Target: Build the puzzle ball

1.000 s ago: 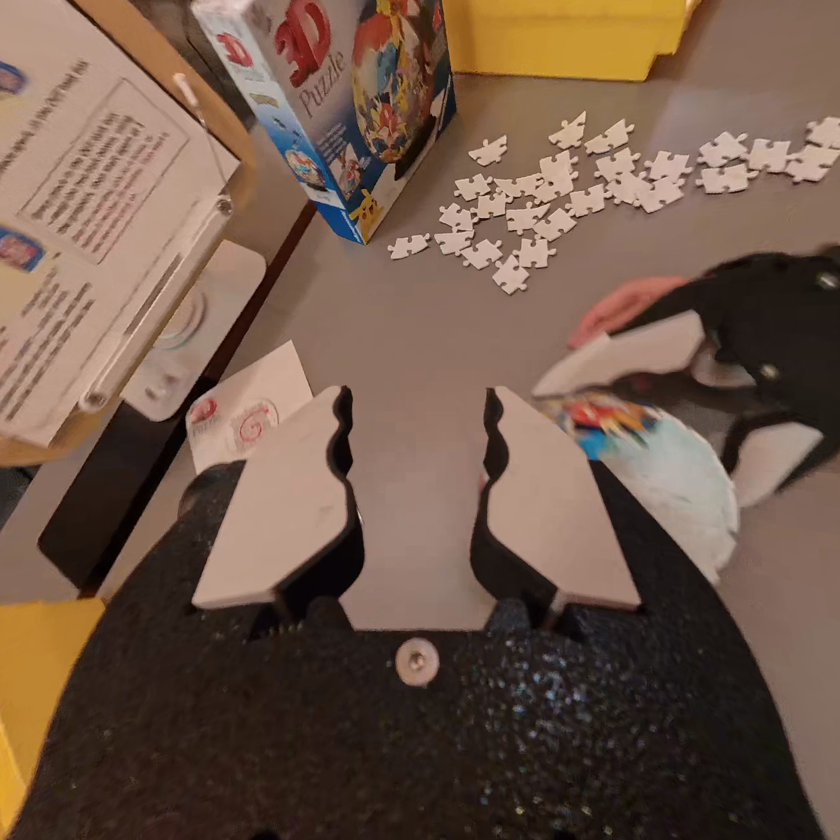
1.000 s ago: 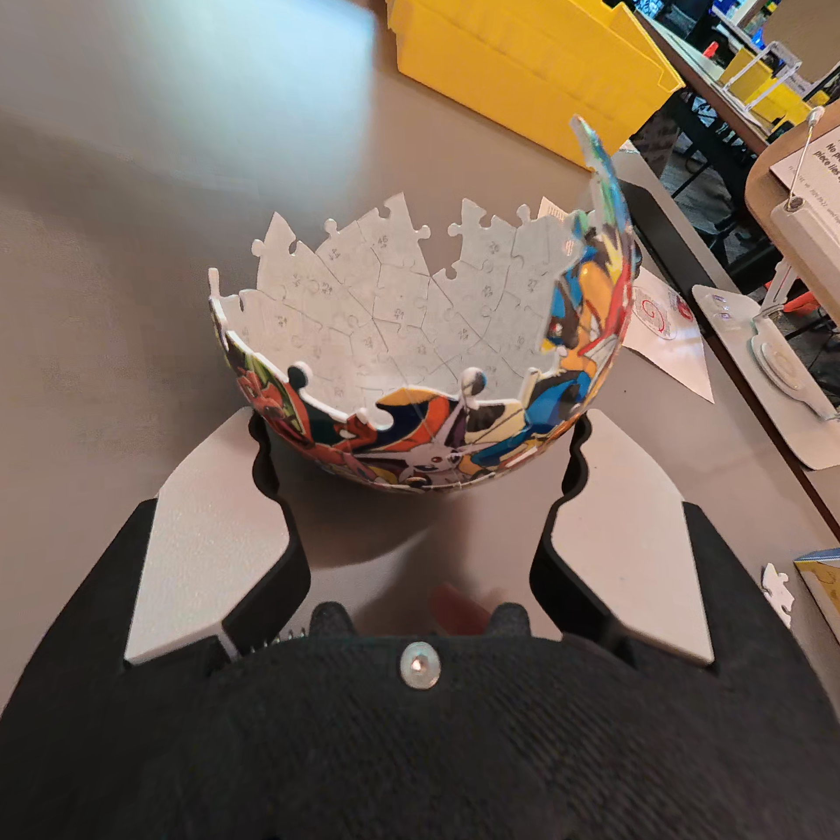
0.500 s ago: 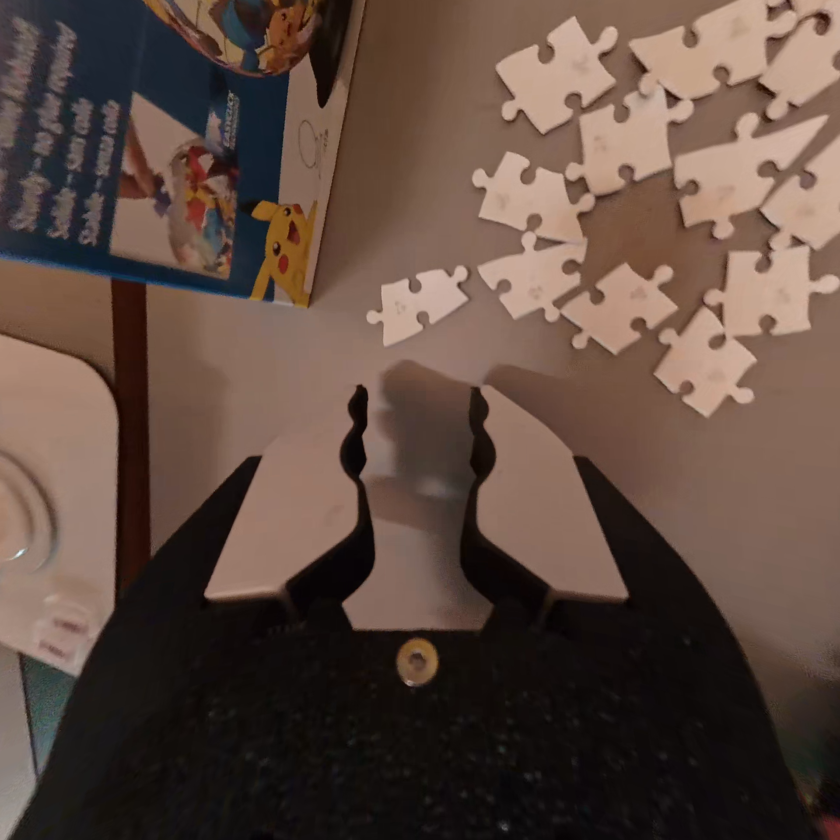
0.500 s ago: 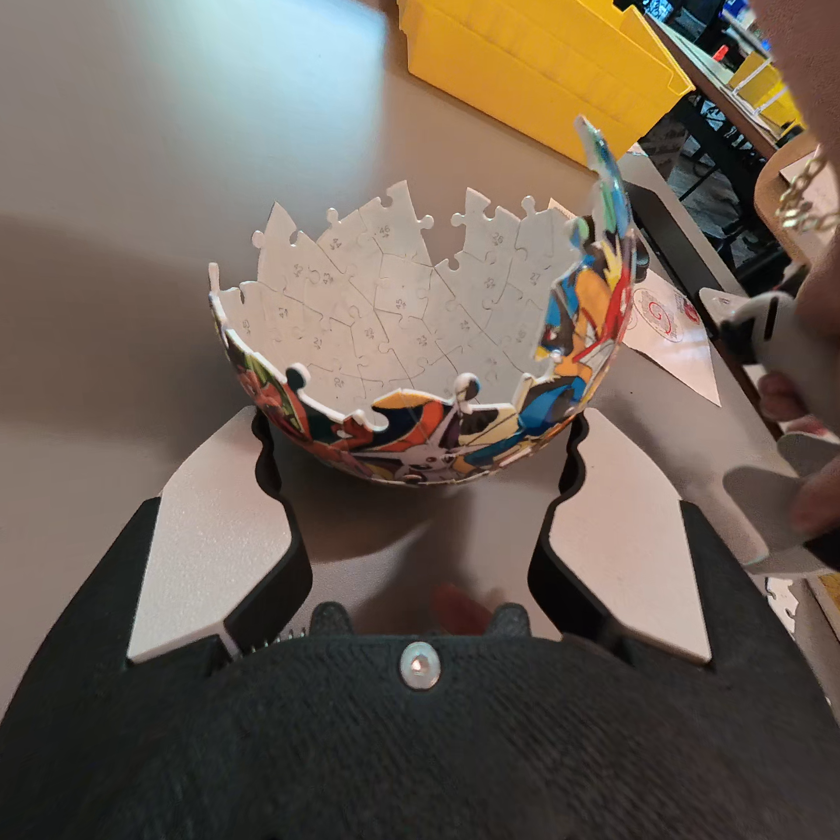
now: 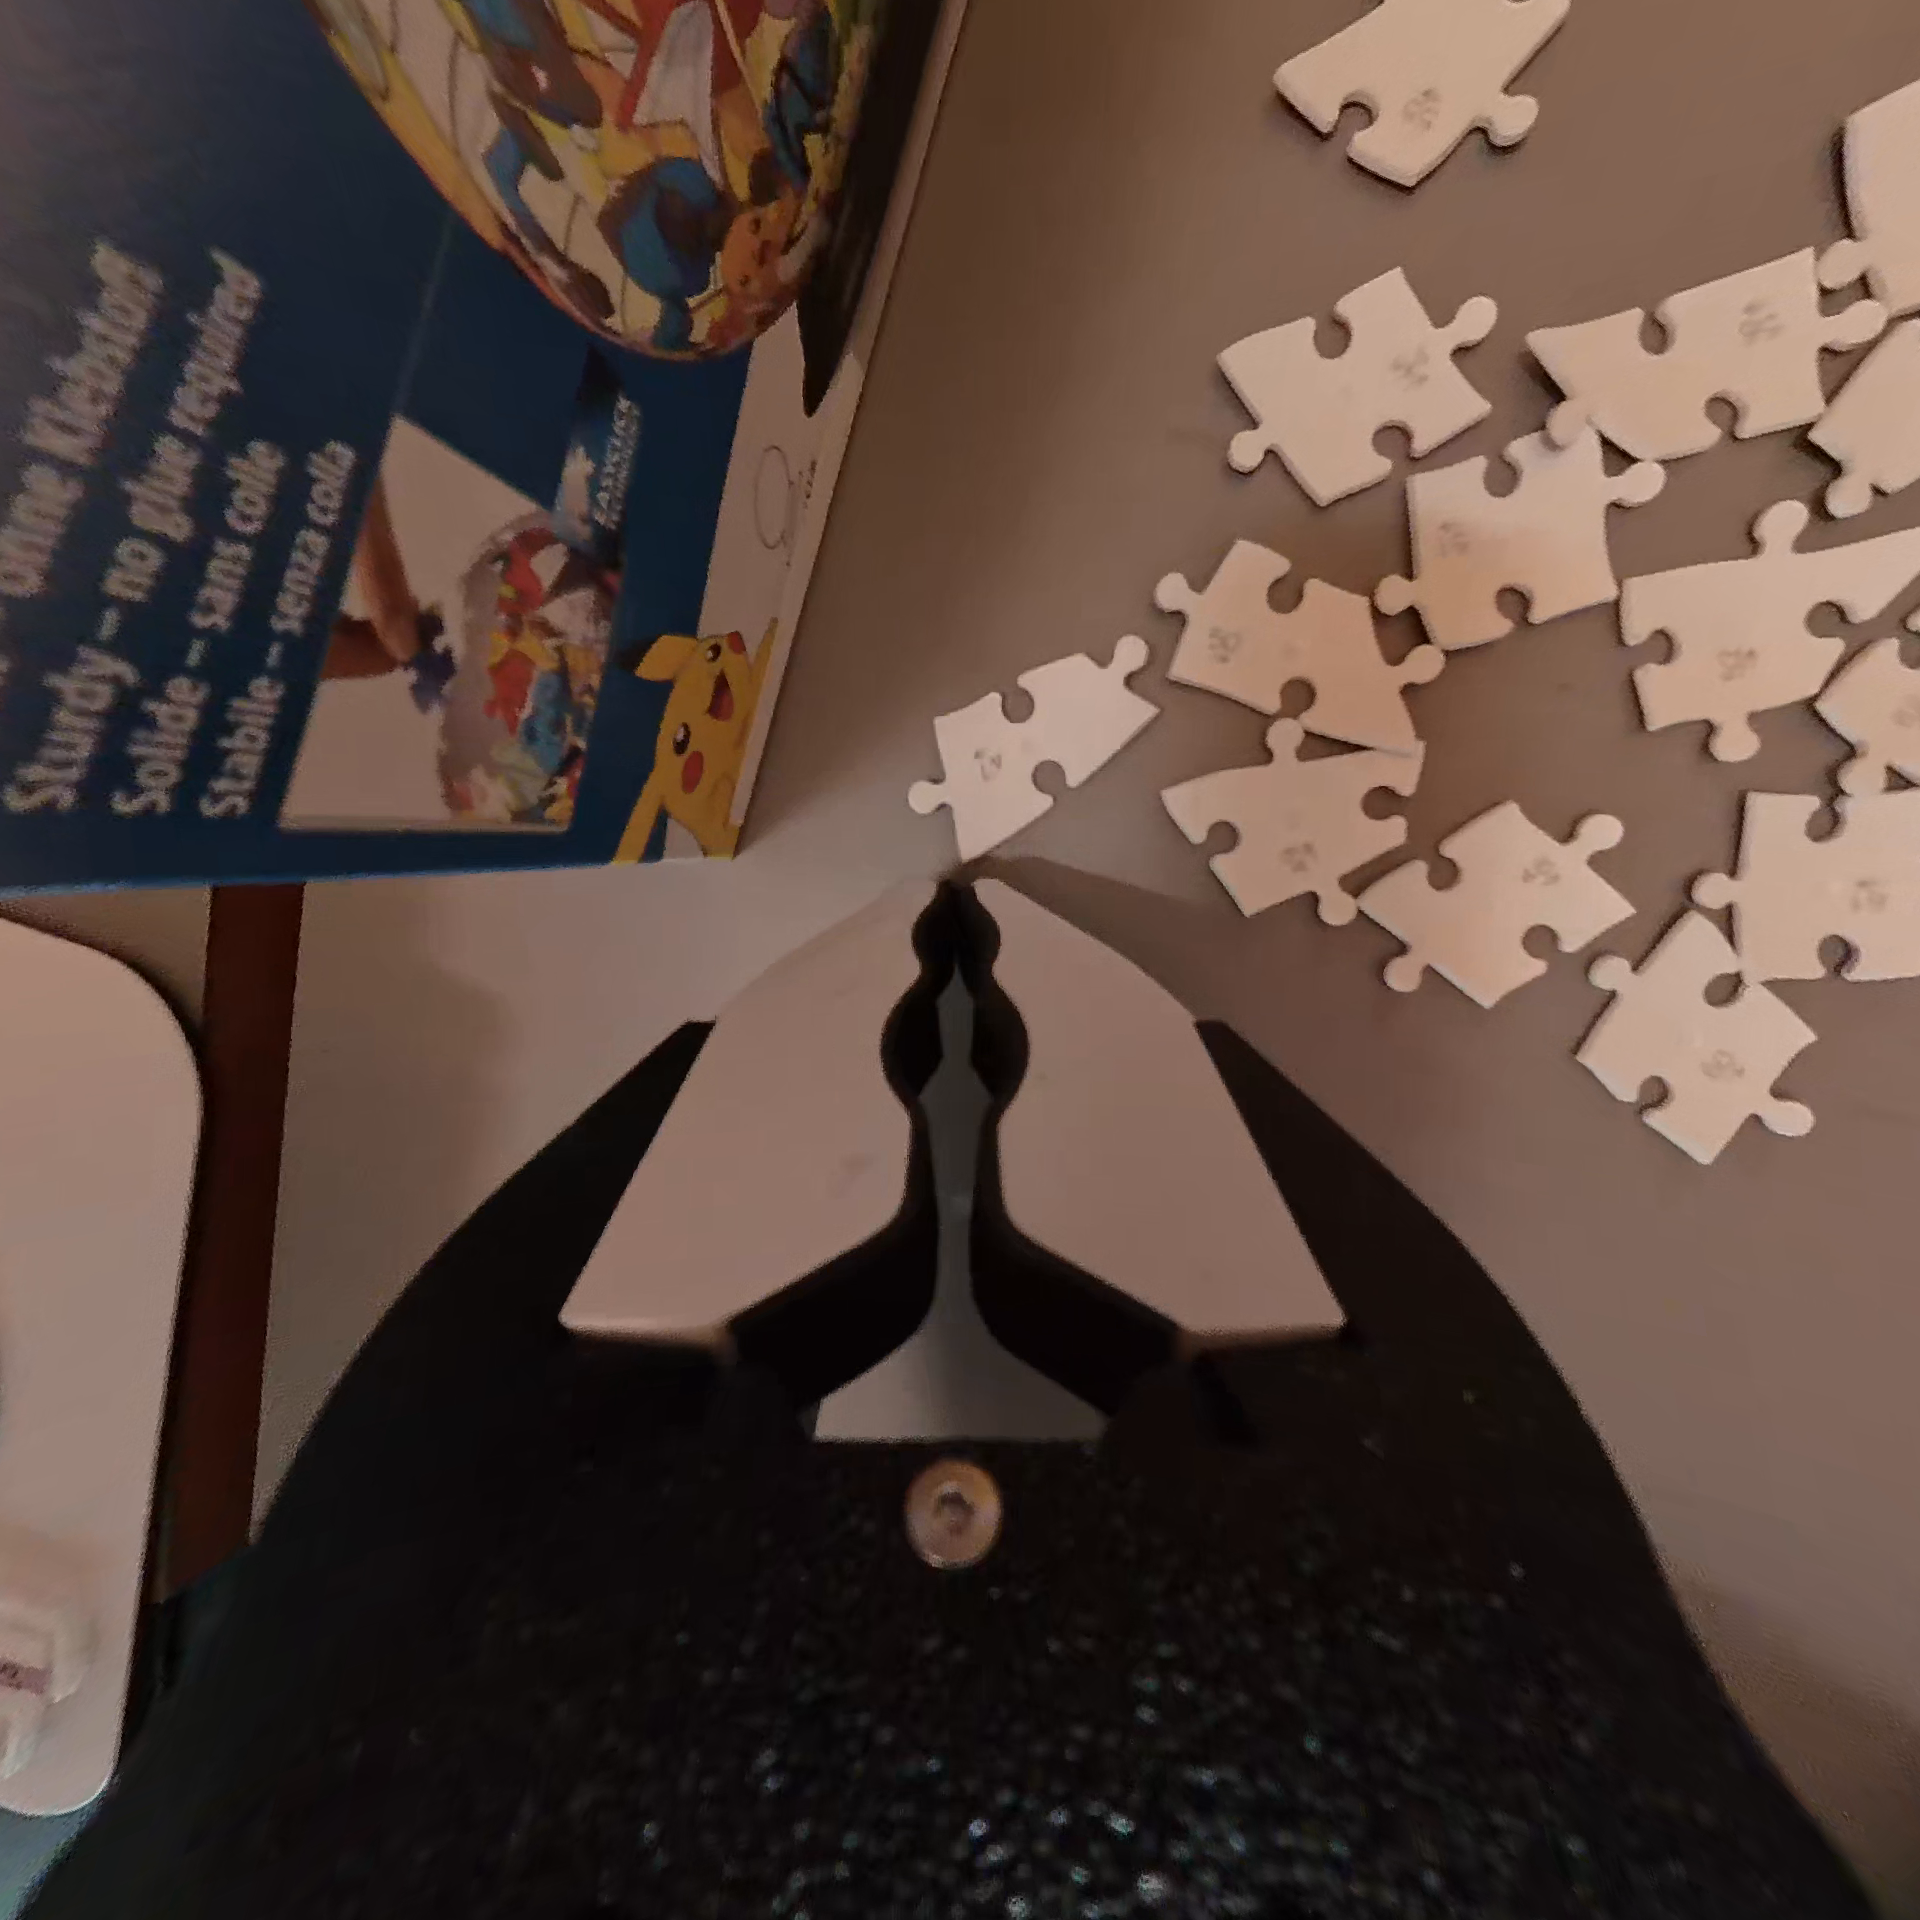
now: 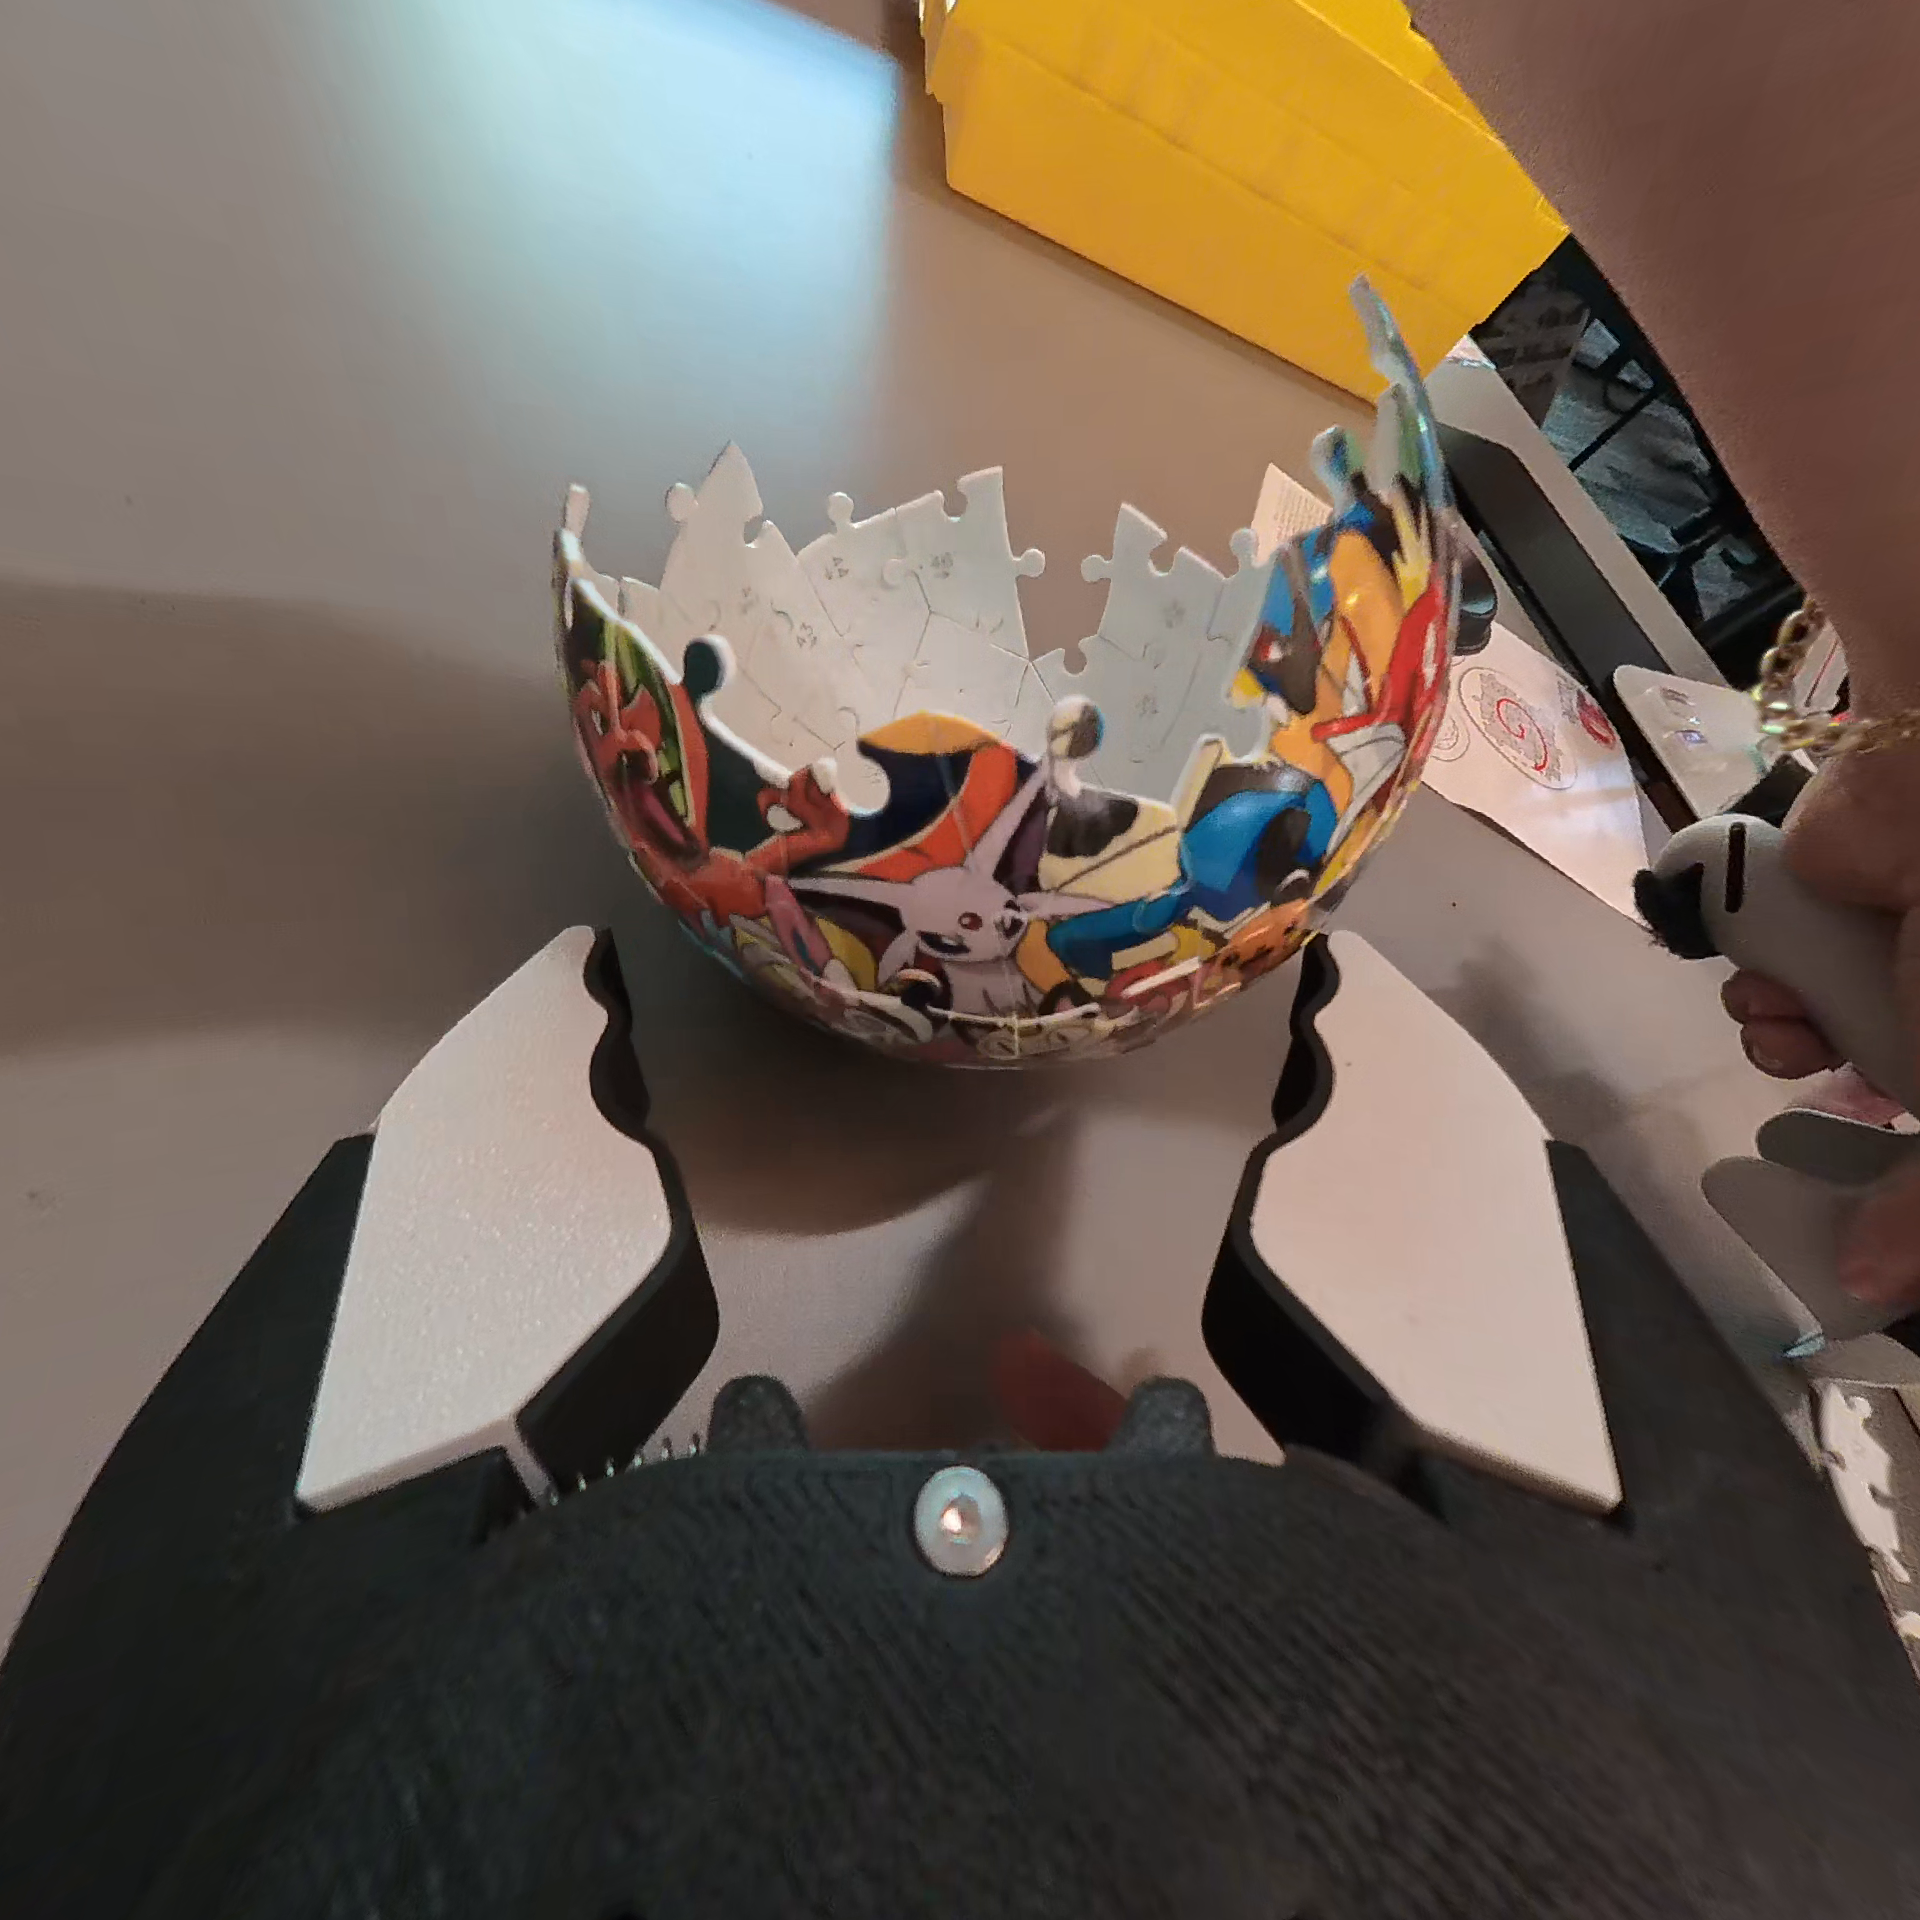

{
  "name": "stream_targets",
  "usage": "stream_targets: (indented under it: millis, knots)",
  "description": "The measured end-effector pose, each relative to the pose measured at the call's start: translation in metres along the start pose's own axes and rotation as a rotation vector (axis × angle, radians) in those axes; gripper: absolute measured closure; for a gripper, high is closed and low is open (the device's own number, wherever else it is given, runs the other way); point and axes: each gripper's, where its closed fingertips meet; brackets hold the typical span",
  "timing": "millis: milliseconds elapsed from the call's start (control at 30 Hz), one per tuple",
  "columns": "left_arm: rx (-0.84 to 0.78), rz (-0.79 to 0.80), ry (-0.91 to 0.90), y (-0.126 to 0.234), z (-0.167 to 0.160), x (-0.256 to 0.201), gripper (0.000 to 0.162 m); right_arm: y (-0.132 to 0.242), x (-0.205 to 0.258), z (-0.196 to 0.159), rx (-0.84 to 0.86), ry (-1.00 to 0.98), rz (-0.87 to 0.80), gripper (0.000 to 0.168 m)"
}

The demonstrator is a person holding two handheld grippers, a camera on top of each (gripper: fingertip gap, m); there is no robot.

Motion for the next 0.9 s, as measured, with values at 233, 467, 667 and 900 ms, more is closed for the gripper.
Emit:
stream_targets:
  millis: [233,467,667,900]
  knots:
    - [-0.077,-0.019,0.068,0.004,0.017,-0.004,0.127,-0.001,0.0,0.0,0.003,0.002,-0.002,0.048]
    - [-0.037,0.068,-0.017,-0.001,0.02,0.008,0.12,-0.001,0.0,-0.001,0.007,0.006,-0.006,0.048]
    - [0.001,-0.004,-0.122,-0.005,0.015,-0.006,0.143,-0.001,0.003,-0.001,0.009,0.02,0.006,0.049]
    - [0.018,-0.023,-0.04,-0.002,0.004,-0.01,0.158,-0.001,0.003,-0.002,0.01,0.024,0.007,0.049]
Point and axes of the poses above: each gripper's, where its closed fingertips meet, y back along the fingers, z out of its top, x = y × z across the jaws, and after that the axes turned 14 degrees about -z, right-handed
